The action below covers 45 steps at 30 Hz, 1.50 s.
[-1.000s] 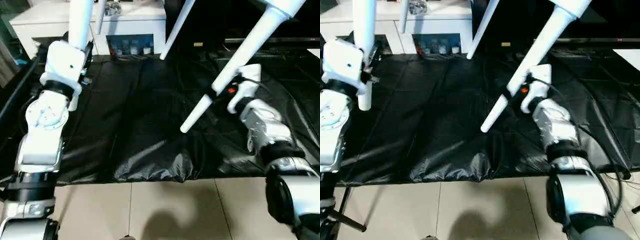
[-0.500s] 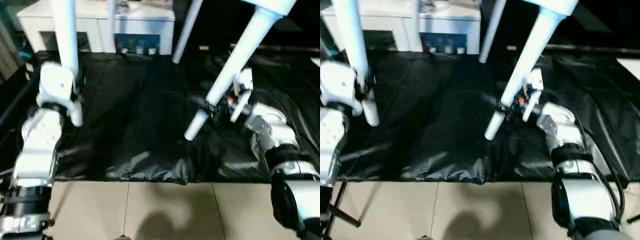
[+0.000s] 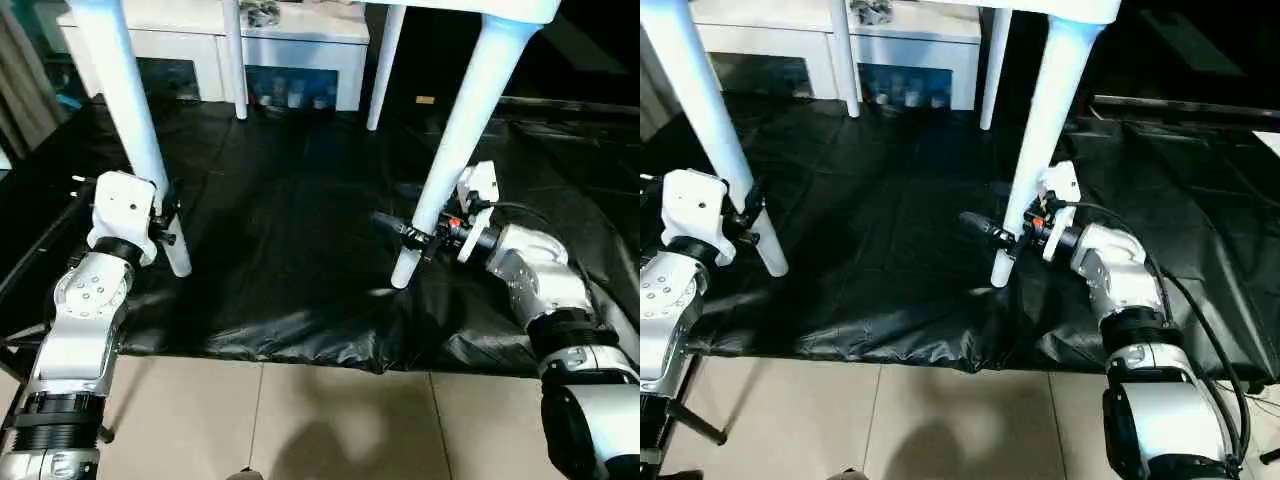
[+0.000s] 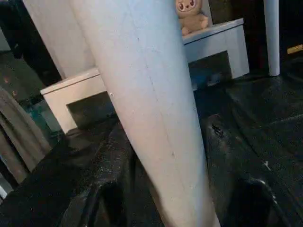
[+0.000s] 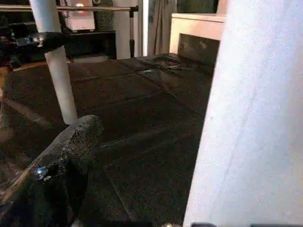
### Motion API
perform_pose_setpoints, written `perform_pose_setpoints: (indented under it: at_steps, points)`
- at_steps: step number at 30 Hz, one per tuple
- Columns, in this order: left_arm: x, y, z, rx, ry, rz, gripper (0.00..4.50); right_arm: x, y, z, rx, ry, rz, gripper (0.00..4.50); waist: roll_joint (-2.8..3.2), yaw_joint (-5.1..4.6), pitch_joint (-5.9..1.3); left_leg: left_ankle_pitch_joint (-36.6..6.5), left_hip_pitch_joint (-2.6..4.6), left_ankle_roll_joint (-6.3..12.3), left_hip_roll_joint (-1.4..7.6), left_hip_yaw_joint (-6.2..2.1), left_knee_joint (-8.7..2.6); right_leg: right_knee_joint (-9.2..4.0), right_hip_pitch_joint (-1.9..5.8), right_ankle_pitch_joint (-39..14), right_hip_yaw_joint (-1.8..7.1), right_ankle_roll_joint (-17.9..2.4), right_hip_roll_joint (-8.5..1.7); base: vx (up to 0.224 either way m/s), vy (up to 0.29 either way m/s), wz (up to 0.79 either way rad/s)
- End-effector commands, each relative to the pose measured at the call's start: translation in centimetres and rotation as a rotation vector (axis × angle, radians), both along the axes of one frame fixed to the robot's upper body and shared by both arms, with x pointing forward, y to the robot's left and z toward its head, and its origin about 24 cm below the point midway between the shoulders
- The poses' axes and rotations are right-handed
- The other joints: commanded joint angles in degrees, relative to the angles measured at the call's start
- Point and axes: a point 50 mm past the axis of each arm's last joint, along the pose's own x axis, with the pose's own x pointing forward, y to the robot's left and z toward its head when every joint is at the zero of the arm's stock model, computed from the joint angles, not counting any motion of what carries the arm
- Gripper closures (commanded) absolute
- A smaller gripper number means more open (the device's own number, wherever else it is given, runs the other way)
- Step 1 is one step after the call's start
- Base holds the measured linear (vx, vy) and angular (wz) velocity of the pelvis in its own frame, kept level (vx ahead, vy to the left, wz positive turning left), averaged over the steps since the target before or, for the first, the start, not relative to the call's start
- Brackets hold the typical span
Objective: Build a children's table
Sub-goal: Flip table
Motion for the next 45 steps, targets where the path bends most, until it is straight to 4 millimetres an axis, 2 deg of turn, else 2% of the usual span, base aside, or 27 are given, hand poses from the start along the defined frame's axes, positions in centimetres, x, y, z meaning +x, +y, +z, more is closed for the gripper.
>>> perform_pose_setpoints:
  at_steps: [1, 2, 3, 4, 5, 7, 10, 11, 12, 13, 14, 15, 17, 18, 19, 20, 21, 22, 25, 27, 29, 30, 32, 33, 34, 42, 45]
  points:
    - [-1.2, -2.4, -5.9, 0.212, 0.295, -0.181, 2.70, 0.1, 0.9, 0.7, -0.007, -0.045, 0.011, 0.00, 1.25, -0.78, -1.47, -24.5, 1.91, -4.35, 4.65, -2.28, -7.09, -4.50, -0.40, -12.2, 2.87, -9.5, -3.93, 0.000, 0.000, 0.00]
    - [-1.0, -2.3, -6.1, 0.199, 0.300, -0.171, 2.70, 0.1, 1.0, 0.6, -0.005, -0.048, -0.002, 0.00, 0.82, -0.87, -1.47, -24.3, 1.89, -4.22, 4.62, -2.19, -7.08, -4.67, -0.38, -12.6, 2.87, -9.3, -3.86, 0.000, 0.000, 0.00]
    - [-1.0, -2.3, -6.2, 0.197, 0.301, -0.169, 2.70, 0.1, 1.0, 0.6, -0.005, -0.049, -0.004, 0.00, 0.92, -0.75, -1.49, -23.9, 2.09, -4.19, 4.65, -2.14, -7.08, -4.71, -0.58, -12.9, 2.97, -9.0, -3.89, 0.000, 0.000, 0.00]
    - [-1.0, -2.2, -6.3, 0.199, 0.309, -0.174, 2.70, 0.1, 1.1, 0.5, -0.002, -0.051, -0.018, 0.00, 0.39, -0.99, -1.51, -23.5, 1.98, -4.05, 4.69, -2.02, -7.09, -4.82, -0.49, -13.1, 3.00, -8.9, -3.89, 0.000, 0.000, 0.00]
    - [-1.1, -1.9, -6.5, 0.195, 0.318, -0.178, 2.70, 0.0, 1.1, 0.4, 0.003, -0.055, -0.041, 0.00, 0.63, -0.85, -1.54, -23.0, 2.04, -4.02, 4.64, -1.98, -7.08, -4.86, -0.55, -13.6, 3.04, -8.7, -3.97, 0.000, 0.000, 0.00]
    - [-1.2, -1.5, -6.6, 0.193, 0.323, -0.172, 2.13, -0.2, 1.0, 0.1, 0.006, -0.063, -0.074, 0.00, 0.72, -0.94, -1.48, -22.5, 2.04, -4.17, 4.66, -1.95, -7.21, -4.96, -0.62, -13.3, 3.09, -8.2, -3.90, 0.000, 0.000, 0.00]
    - [-1.3, -1.3, -6.5, 0.183, 0.316, -0.161, 1.82, -0.3, 0.9, 0.0, 0.006, -0.068, -0.094, 0.00, 0.59, -1.11, -1.58, -22.0, 1.99, -3.92, 4.60, -1.87, -7.23, -4.98, -0.56, -12.9, 3.07, -7.8, -3.72, 0.000, 0.000, 0.00]
    - [-1.6, -1.0, -6.3, 0.138, 0.303, -0.147, 1.55, -0.6, 0.7, -0.4, 0.010, -0.077, -0.134, 0.00, 1.41, -0.91, -1.52, -22.0, 2.19, -4.07, 4.69, -1.91, -7.27, -4.85, -0.70, -12.9, 3.17, -8.1, -3.81, 0.000, 0.000, 0.00]
    - [-1.7, -1.0, -6.3, 0.118, 0.297, -0.143, 1.55, -0.7, 0.5, -0.6, 0.014, -0.079, -0.152, 0.00, 0.83, -1.01, -1.61, -20.8, 2.13, -3.85, 4.70, -1.67, -7.16, -4.98, -0.58, -11.7, 3.20, -8.0, -3.81, 0.000, 0.000, 0.00]
    - [-2.4, -0.7, -6.1, 0.034, 0.272, -0.131, 1.46, -1.4, -0.1, -1.2, 0.027, -0.089, -0.223, 0.00, 0.44, -0.92, -1.77, -17.1, 1.50, -2.73, 4.65, -1.50, -7.08, -4.47, 0.02, -8.3, 3.25, -8.2, -3.80, 0.000, 0.000, 0.00]
    - [-2.7, -0.7, -6.1, -0.012, 0.261, -0.128, 1.41, -1.8, -0.4, -1.6, 0.036, -0.091, -0.256, 0.00, 0.74, -0.90, -2.14, -12.0, 1.20, -1.15, 4.51, -1.28, -6.70, -3.80, 0.33, -3.9, 3.28, -8.6, -3.80, 0.000, 0.000, 0.00]
    - [-3.0, -0.7, -6.1, -0.039, 0.249, -0.123, 1.35, -2.1, -0.7, -1.8, 0.046, -0.092, -0.278, 0.00, 0.62, -0.97, -2.37, -8.7, 0.83, -0.15, 4.42, -1.18, -6.32, -3.43, 0.71, -0.2, 3.30, -8.7, -3.77, 0.077, 0.005, -0.06]
    - [-3.4, -0.6, -6.2, -0.067, 0.240, -0.123, 1.11, -2.4, -1.0, -2.0, 0.059, -0.092, -0.299, 0.00, 1.29, -0.69, -3.65, 0.8, 0.94, 3.59, 3.93, -0.61, -4.60, -2.02, 0.50, 15.1, 3.09, -11.1, -3.02, 0.061, -0.006, -0.04]
    - [-3.4, -0.6, -6.2, -0.067, 0.240, -0.123, 1.01, -2.4, -1.0, -2.0, 0.059, -0.092, -0.299, 0.00, 1.41, -0.57, -4.22, 4.4, 1.01, 4.43, 3.91, -0.71, -4.08, -1.33, 0.71, 20.6, 2.98, -11.5, -2.86, 0.000, 0.000, 0.00]
    - [-3.7, -0.6, -6.3, -0.084, 0.232, -0.123, 0.90, -2.8, -1.1, -2.2, 0.068, -0.092, -0.313, 0.00, 1.29, -0.67, -4.20, 10.5, 0.57, 6.29, 3.68, -0.66, -3.39, -0.63, 0.52, 28.7, 2.63, -11.9, -2.26, 0.000, 0.000, 0.00]
    - [-4.3, -0.5, -6.4, -0.112, 0.221, -0.125, 0.81, -3.4, -1.2, -2.6, 0.074, -0.086, -0.327, 0.00, 0.93, -0.49, -4.14, 13.2, 0.40, 7.59, 3.75, -0.54, -2.95, -0.42, 0.31, 32.5, 2.60, -11.6, -2.07, 0.000, 0.000, 0.00]
    - [-4.6, -0.5, -6.5, -0.128, 0.215, -0.127, 0.81, -3.8, -1.3, -2.8, 0.077, -0.082, -0.336, 0.00, 0.78, -0.55, -3.88, 12.4, 0.19, 8.01, 3.73, -0.35, -3.04, -0.49, 0.20, 32.7, 2.62, -11.7, -2.12, 0.000, 0.000, 0.00]
    - [-5.2, -0.6, -6.6, -0.161, 0.199, -0.128, 0.60, -4.5, -1.4, -3.3, 0.080, -0.082, -0.344, 0.00, 0.49, -0.58, -3.55, 8.6, -0.02, 8.19, 3.79, -0.20, -3.46, -0.90, 0.42, 30.0, 2.71, -11.5, -2.45, 0.000, 0.000, 0.00]
    - [-6.0, -0.7, -6.3, -0.196, 0.159, -0.122, 0.45, -5.7, -1.6, -3.6, 0.106, -0.080, -0.376, 0.00, 0.72, -0.77, -3.02, 0.5, 0.37, 6.98, 4.51, -0.15, -4.30, -1.80, 0.25, 19.5, 2.92, -11.6, -2.65, 0.000, 0.000, 0.00]
    - [-6.1, -0.7, -6.3, -0.200, 0.156, -0.121, 0.14, -5.8, -1.7, -3.6, 0.108, -0.081, -0.379, 0.00, 0.57, -0.81, -2.55, -3.6, 0.46, 6.07, 4.87, -0.19, -4.91, -2.40, 0.18, 12.8, 3.08, -11.4, -2.79, 0.000, 0.000, 0.00]
    - [-6.7, -1.1, -5.9, -0.246, 0.125, -0.121, 0.04, -6.8, -1.8, -3.5, 0.124, -0.091, -0.406, 0.00, 0.64, -1.00, -2.18, -8.1, 0.77, 3.98, 5.05, -0.21, -5.53, -3.07, -0.01, 4.6, 3.30, -11.1, -2.72, 0.000, 0.000, 0.00]
    - [-6.8, -1.1, -5.8, -0.253, 0.120, -0.121, 0.04, -7.0, -1.8, -3.4, 0.127, -0.092, -0.409, 0.00, 0.87, -0.84, -2.01, -8.3, 0.73, 3.40, 5.20, -0.36, -5.80, -3.15, 0.19, 3.6, 3.41, -10.6, -2.78, 0.000, 0.000, 0.00]
    - [-7.1, -1.6, -5.4, -0.281, 0.105, -0.124, 0.02, -7.8, -1.7, -3.1, 0.138, -0.098, -0.414, 0.00, 0.66, -0.97, -1.40, -12.8, 0.79, 1.99, 5.32, -0.32, -6.47, -3.81, -0.03, -1.6, 3.51, -9.7, -2.74, 0.000, 0.000, 0.00]
    - [-7.2, -1.9, -5.1, -0.284, 0.092, -0.120, 0.02, -8.4, -1.6, -2.9, 0.136, -0.101, -0.414, 0.00, 0.88, -0.84, -0.99, -17.1, 1.12, 0.22, 5.26, -0.37, -6.93, -4.43, -0.20, -7.7, 3.71, -8.6, -2.76, 0.000, 0.000, 0.00]
    - [-7.4, -2.4, -4.8, -0.294, 0.076, -0.119, 0.02, -9.1, -1.4, -2.8, 0.129, -0.102, -0.412, 0.00, 0.53, -0.91, -1.05, -19.0, 1.36, -1.08, 5.16, -0.44, -6.98, -4.88, -0.19, -11.3, 3.92, -7.5, -2.95, 0.000, 0.000, 0.00]
    - [-8.5, -4.2, -3.9, -0.349, 0.072, -0.066, 0.02, -12.7, -0.6, -3.3, 0.064, -0.018, -0.491, 0.00, 0.29, -0.93, -1.17, -14.7, 0.76, -1.36, 4.68, -0.61, -6.83, -4.98, 0.01, -9.3, 4.06, -4.5, -2.66, 0.000, 0.000, 0.00]
    - [-8.5, -4.8, -3.8, -0.337, 0.090, -0.010, 0.02, -13.4, 0.1, -3.5, 0.058, 0.047, -0.552, 0.00, 0.72, -1.17, -1.19, -13.7, 0.78, -1.45, 4.55, -0.73, -6.78, -4.79, -0.03, -7.2, 4.01, -4.4, -2.43, 0.000, 0.000, 0.00]
